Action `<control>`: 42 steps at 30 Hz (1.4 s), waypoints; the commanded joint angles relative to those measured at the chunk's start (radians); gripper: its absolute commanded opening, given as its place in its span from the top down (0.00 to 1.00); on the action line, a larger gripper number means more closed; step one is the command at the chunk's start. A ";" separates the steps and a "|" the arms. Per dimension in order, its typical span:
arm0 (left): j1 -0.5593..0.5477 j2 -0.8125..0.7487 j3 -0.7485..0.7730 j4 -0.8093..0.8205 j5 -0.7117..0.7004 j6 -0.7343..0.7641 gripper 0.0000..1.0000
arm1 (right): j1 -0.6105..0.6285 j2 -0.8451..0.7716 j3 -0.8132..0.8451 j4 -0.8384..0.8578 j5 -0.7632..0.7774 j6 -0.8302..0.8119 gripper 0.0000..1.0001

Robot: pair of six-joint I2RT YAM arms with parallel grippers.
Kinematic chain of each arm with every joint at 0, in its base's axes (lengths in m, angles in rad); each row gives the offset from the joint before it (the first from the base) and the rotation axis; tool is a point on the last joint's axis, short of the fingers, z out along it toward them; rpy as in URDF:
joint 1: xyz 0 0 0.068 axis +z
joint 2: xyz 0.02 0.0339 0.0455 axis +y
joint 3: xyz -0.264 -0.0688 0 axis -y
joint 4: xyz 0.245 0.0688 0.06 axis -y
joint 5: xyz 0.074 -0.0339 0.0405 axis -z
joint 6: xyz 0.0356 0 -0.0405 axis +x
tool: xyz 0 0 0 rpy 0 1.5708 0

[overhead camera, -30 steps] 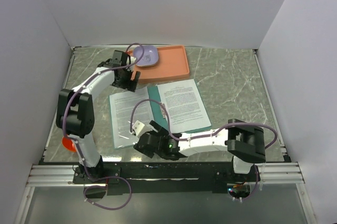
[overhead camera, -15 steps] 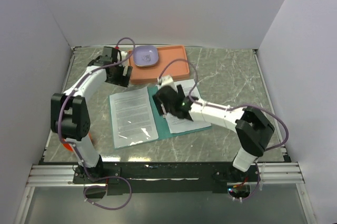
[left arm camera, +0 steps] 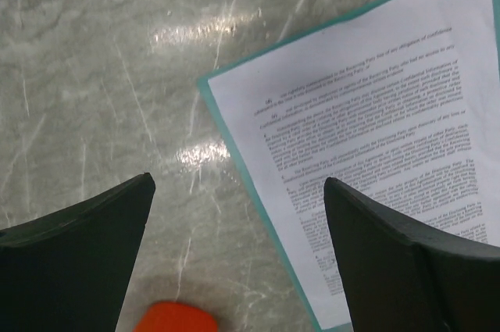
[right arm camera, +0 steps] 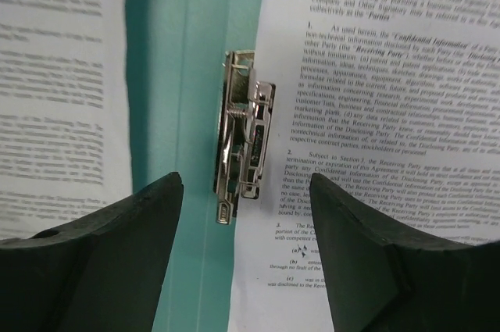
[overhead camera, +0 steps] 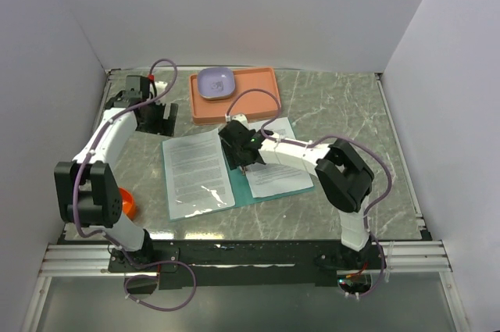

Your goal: Put the files into the folder

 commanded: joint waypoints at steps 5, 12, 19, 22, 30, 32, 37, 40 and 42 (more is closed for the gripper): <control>0.040 -0.147 -0.065 -0.039 0.068 0.041 0.02 | -0.008 0.052 0.083 -0.055 -0.021 0.050 0.30; 0.075 -0.185 -0.103 -0.050 0.070 0.055 0.02 | -0.008 0.099 0.118 -0.064 -0.030 0.066 0.38; 0.085 -0.200 -0.132 -0.048 0.067 0.063 0.02 | -0.016 0.132 0.116 -0.051 -0.035 0.075 0.48; 0.097 -0.207 -0.137 -0.051 0.074 0.069 0.02 | -0.020 0.143 0.109 -0.049 -0.038 0.079 0.48; 0.103 -0.205 -0.148 -0.051 0.091 0.069 0.02 | -0.025 0.138 0.103 -0.048 -0.024 0.073 0.43; 0.102 -0.200 -0.148 -0.053 0.093 0.070 0.03 | -0.028 0.132 0.095 -0.043 -0.022 0.073 0.43; 0.102 -0.200 -0.171 -0.050 0.090 0.077 0.02 | -0.037 0.143 0.080 -0.028 -0.056 0.078 0.47; 0.103 -0.197 -0.178 -0.048 0.086 0.077 0.02 | -0.039 0.151 0.063 -0.011 -0.071 0.092 0.59; 0.102 -0.196 -0.178 -0.051 0.090 0.075 0.02 | -0.037 0.154 0.054 -0.002 -0.090 0.108 0.77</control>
